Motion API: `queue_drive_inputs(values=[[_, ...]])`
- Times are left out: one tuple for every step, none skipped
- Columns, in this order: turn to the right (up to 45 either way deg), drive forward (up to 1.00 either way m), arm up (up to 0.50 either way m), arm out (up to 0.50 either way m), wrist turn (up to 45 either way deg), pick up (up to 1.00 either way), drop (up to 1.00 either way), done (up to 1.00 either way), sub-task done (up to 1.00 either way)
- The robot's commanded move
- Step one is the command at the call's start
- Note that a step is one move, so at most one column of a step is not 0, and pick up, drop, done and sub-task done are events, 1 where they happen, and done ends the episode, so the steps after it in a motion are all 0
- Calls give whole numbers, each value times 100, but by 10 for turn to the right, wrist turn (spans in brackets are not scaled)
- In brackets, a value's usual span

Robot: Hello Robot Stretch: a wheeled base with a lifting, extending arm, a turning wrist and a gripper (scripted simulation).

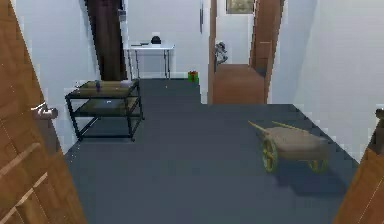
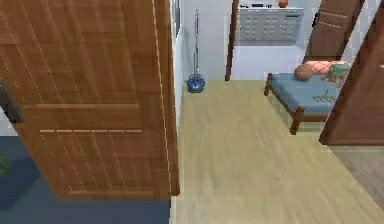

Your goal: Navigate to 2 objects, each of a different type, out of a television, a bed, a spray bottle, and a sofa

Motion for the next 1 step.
queue_drive_inputs(values=[[450,0,0,0,0,0,0,0,0]])
